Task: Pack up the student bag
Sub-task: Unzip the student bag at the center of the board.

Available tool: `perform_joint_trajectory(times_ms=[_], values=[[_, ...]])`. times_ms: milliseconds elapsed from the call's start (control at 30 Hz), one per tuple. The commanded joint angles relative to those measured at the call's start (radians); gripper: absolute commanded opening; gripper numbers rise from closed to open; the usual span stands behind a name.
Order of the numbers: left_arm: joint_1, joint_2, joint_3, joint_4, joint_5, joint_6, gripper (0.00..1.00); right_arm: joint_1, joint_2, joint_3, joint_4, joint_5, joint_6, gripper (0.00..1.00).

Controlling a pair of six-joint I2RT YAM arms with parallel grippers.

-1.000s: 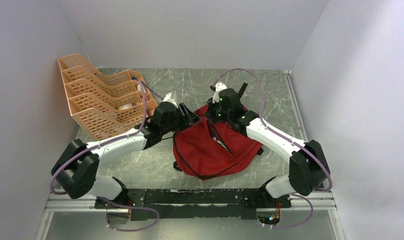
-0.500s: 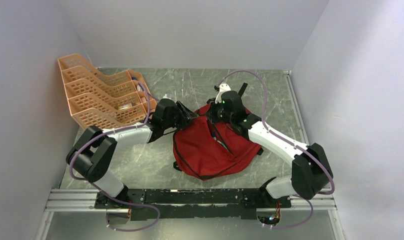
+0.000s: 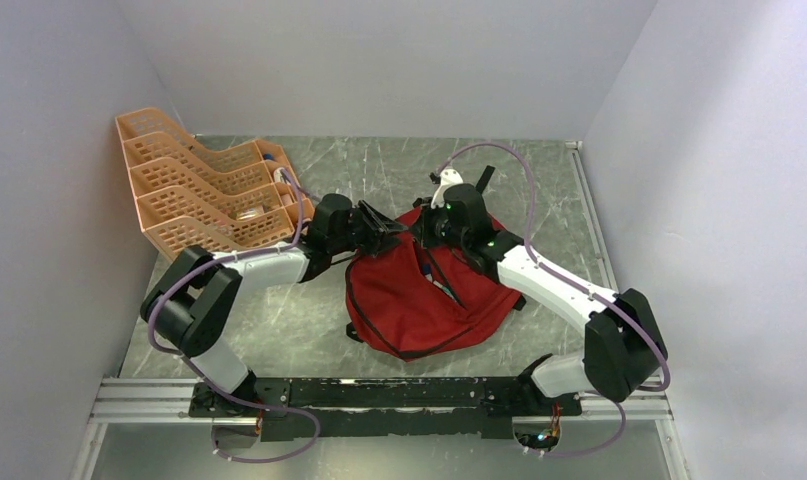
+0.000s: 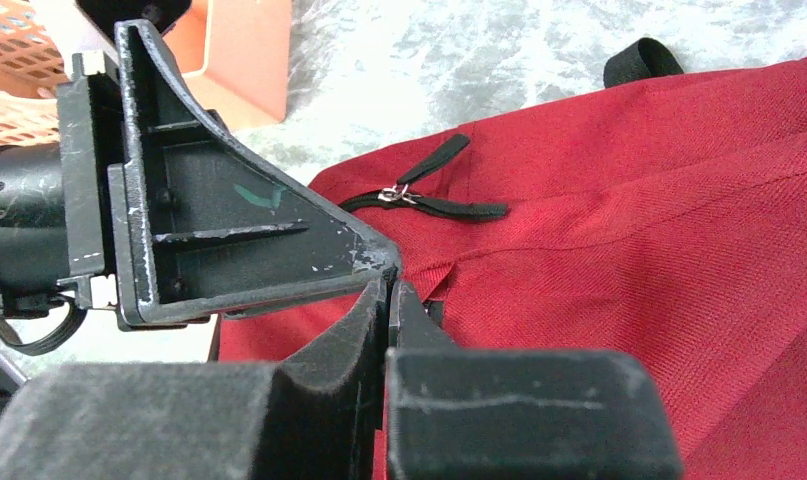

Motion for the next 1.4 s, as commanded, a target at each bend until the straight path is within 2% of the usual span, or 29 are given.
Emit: perform_joint_trajectory(times_ms=[0,300,633,967,1100,1367], values=[[-0.003,0.023,0.019,0.057,0.067,-0.059,0.47,0.001,-0.031,-0.019,0.062,-0.015,0.016,0.0],[-0.025,0.022,0.005,0.072,0.101,-0.084,0.45,0.001,-0.029,-0.021,0.062,-0.017,0.008,0.0],[-0.054,-0.008,-0.079,0.097,0.104,-0.129,0.44,0.002,-0.041,-0.04,0.073,-0.019,0.007,0.0],[-0.062,-0.012,-0.076,0.104,0.108,-0.131,0.43,0.001,-0.051,-0.05,0.067,-0.016,-0.001,0.0],[-0.062,0.009,-0.054,0.114,0.121,-0.128,0.35,0.002,-0.053,-0.051,0.066,-0.024,-0.006,0.0],[-0.035,0.071,-0.006,0.141,0.159,-0.087,0.11,0.002,-0.053,-0.061,0.06,-0.048,-0.019,0.0]])
